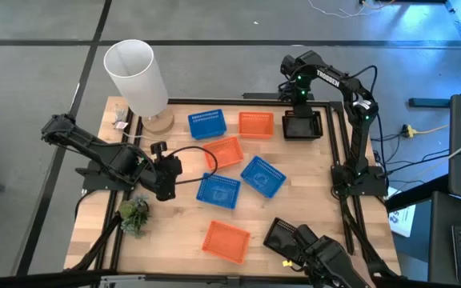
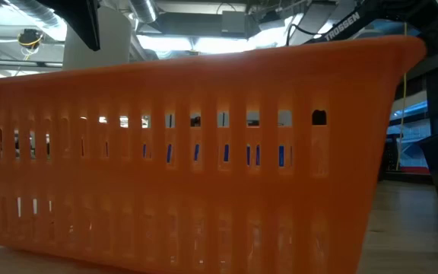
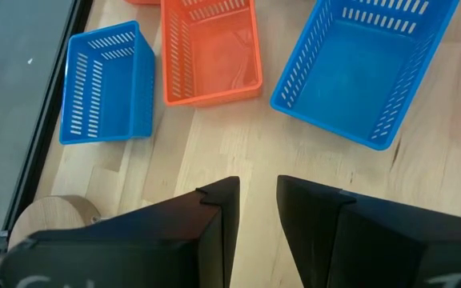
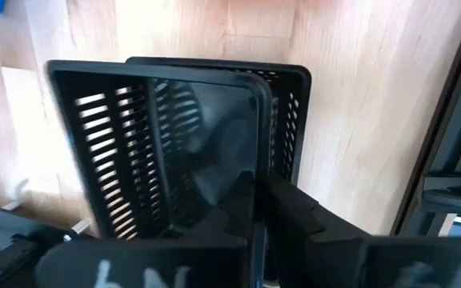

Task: Stack baskets by color
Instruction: Stack the middle black bin on top of the top black bin, then stack the middle orange bin on top of the top orange bin

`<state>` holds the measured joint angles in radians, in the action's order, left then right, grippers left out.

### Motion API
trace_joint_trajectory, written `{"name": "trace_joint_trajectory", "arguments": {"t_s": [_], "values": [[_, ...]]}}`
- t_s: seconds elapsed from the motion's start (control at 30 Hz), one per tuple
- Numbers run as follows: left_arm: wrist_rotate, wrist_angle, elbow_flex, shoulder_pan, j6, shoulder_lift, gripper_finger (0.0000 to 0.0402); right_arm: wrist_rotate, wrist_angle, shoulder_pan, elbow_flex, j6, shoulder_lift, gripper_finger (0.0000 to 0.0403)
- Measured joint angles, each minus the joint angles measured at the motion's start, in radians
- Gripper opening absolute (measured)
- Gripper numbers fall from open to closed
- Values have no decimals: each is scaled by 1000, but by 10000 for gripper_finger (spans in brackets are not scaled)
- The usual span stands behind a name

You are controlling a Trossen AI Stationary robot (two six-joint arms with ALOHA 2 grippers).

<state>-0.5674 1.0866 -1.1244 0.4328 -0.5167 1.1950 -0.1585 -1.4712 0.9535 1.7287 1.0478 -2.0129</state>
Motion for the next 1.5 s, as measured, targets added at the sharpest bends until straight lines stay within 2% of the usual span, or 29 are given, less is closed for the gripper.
{"name": "trace_joint_trajectory", "arguments": {"t_s": [1.03,1.5], "values": [[1,0,0,0,1,0,78,7,-6,0,0,-75,0,29],[5,0,0,0,1,0,78,8,-6,0,0,-126,0,71]]}}
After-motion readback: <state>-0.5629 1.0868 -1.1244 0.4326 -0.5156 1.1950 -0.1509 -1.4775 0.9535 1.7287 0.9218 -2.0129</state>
